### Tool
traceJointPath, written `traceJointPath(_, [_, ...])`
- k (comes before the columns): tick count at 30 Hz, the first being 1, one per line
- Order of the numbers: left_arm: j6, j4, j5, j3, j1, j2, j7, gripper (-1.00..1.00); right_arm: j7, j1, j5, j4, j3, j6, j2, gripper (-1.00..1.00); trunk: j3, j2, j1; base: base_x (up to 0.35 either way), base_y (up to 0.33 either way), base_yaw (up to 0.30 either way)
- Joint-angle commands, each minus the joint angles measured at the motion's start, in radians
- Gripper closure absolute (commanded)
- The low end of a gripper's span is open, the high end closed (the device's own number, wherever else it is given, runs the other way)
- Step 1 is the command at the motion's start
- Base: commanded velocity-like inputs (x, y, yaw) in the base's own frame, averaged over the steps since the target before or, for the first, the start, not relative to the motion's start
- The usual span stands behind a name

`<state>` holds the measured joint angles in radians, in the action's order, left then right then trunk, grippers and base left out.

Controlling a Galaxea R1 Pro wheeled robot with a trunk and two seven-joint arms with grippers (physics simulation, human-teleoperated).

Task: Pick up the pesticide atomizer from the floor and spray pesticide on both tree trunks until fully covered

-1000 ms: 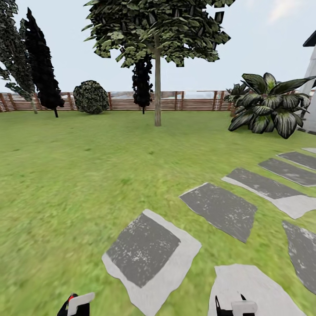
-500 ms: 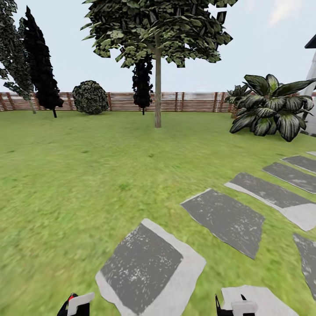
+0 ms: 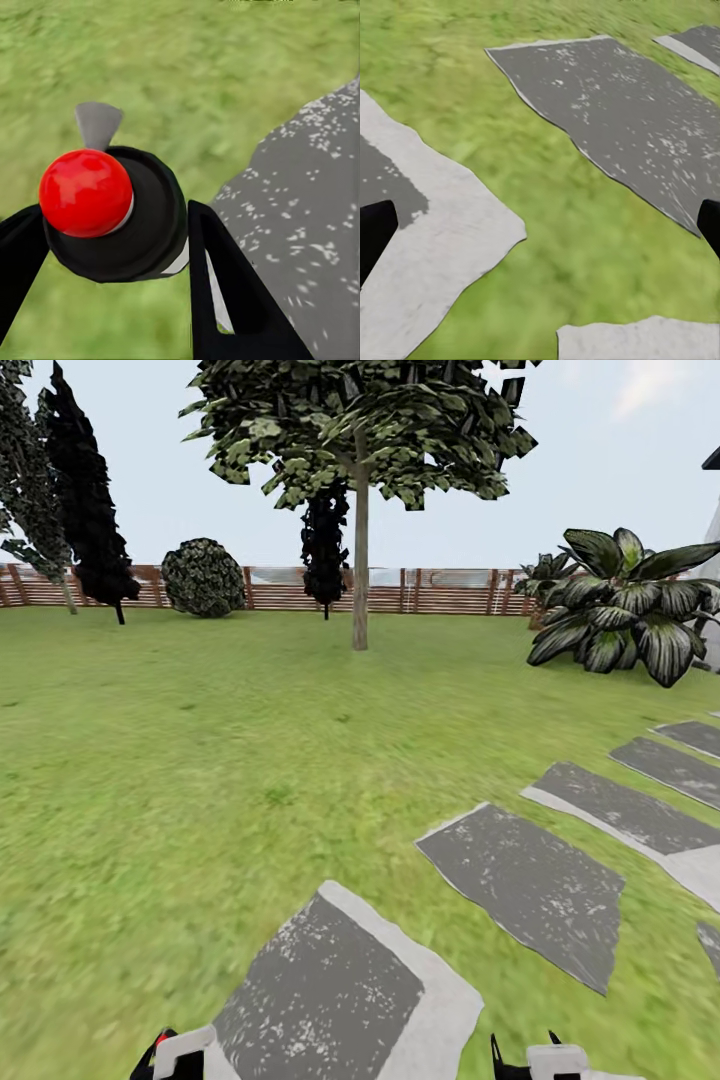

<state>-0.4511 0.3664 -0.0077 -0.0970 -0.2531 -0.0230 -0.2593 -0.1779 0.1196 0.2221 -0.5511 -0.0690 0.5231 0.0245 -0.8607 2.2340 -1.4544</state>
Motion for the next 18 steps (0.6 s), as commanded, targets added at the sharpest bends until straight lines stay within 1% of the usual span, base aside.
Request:
traceJointPath(1, [0.0, 0.0, -0.001, 0.0, 0.0, 0.0, 0.0, 1.0, 0.0, 0.0, 0.0, 0.0, 0.0, 0.0, 0.0, -1.0, 0.0, 0.0, 0.0, 0.34, 0.0, 0.0])
traceJointPath(18, [0.0, 0.0, -0.001, 0.0, 0.0, 0.0, 0.0, 1.0, 0.0, 0.0, -0.001, -0.001, 0.0, 0.0, 0.0, -1.0, 0.0, 0.0, 0.0, 0.34, 0.0, 0.0])
